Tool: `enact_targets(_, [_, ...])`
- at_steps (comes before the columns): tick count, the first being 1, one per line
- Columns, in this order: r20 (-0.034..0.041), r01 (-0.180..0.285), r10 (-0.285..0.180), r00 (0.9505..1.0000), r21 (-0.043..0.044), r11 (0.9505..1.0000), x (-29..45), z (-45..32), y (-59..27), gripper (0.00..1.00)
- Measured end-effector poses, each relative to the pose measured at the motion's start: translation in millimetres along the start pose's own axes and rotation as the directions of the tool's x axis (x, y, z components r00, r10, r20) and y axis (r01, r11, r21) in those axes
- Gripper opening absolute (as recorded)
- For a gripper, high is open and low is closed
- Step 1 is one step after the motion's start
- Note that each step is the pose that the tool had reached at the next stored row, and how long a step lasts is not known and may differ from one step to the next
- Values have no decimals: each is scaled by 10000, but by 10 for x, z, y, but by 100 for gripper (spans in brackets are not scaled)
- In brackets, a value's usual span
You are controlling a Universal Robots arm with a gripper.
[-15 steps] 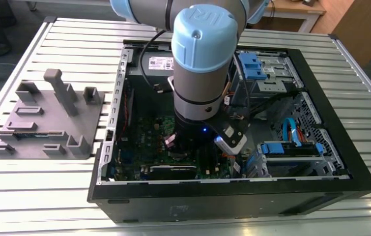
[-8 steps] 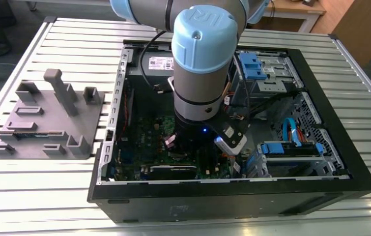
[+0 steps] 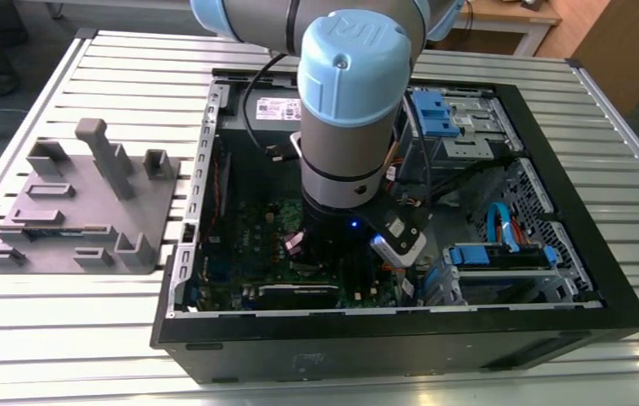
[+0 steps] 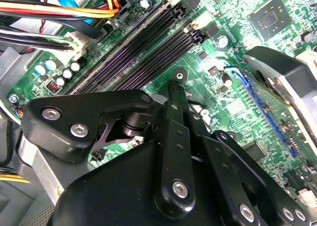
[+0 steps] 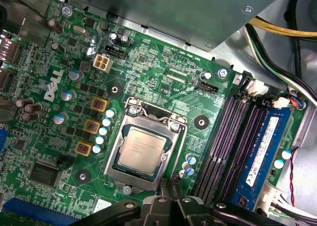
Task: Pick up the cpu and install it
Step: 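Install the first cpu locking lever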
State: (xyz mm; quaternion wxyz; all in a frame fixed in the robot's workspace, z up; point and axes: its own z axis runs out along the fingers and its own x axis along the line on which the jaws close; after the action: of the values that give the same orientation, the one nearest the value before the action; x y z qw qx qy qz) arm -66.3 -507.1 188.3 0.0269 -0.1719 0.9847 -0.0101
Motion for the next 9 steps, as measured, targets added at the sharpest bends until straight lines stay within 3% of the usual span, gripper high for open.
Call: enact_targets(9, [5, 33, -33, 10000, -14, 10000, -5, 0, -2, 11])
